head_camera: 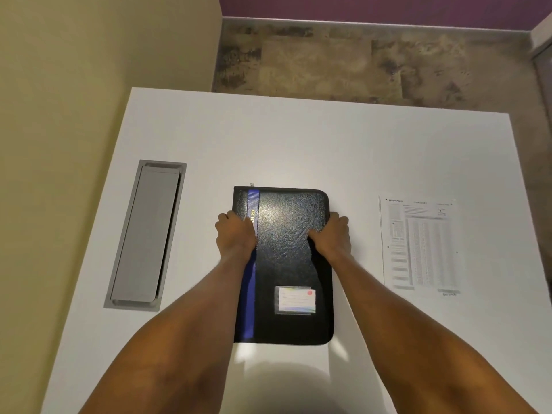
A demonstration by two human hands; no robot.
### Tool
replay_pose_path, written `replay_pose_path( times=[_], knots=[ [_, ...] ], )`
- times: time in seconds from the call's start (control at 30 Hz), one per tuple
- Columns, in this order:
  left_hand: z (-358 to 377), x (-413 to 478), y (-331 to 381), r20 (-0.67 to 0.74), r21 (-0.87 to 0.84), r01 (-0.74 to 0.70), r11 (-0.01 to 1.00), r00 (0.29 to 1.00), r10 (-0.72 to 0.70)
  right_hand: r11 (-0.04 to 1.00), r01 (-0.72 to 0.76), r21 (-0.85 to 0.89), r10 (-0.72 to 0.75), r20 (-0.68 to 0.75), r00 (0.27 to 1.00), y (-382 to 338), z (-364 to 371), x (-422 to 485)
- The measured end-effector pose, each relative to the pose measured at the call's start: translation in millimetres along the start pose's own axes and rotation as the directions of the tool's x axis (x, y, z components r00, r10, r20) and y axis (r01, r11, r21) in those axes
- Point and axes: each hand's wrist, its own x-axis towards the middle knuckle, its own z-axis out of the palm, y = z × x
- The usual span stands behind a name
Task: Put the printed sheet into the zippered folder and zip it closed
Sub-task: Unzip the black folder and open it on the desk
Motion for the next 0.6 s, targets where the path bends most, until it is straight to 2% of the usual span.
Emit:
replay_pose_path(
  times=[0.1, 0.2, 0.27, 0.37, 0.47, 0.6],
  knots=[
    [-3, 0, 2, -0.066, 0.132, -0.064, 0.989, 0.995, 0.073, 0.980, 0.091, -0.178, -0.111, -0.101, 0.989, -2, -6, 1],
    [-9, 14, 11, -0.080, 0.063, -0.176, 0.982, 0.980, 0.181, 0.909, 0.276, -0.312, -0.327, -0.124, 0.937, -24, -16, 19],
    [-13, 25, 20, -0.040, -0.014, -0.193, 0.981, 0.981, 0.192, 0.835, 0.426, -0.349, -0.468, -0.041, 0.883, -46, -20, 35],
    [-16, 43, 32, 0.026, -0.058, -0.191, 0.980, 0.981, 0.193, 0.725, 0.613, -0.314, -0.623, 0.080, 0.778, -86, -19, 59],
    [-17, 60, 38, 0.077, -0.051, -0.182, 0.982, 0.980, 0.186, 0.643, 0.707, -0.296, -0.682, 0.200, 0.704, -122, -11, 81],
    [-13, 72, 40, 0.052, -0.068, -0.188, 0.980, 0.980, 0.192, 0.501, 0.805, -0.318, -0.702, 0.394, 0.593, -147, 2, 103]
  ],
)
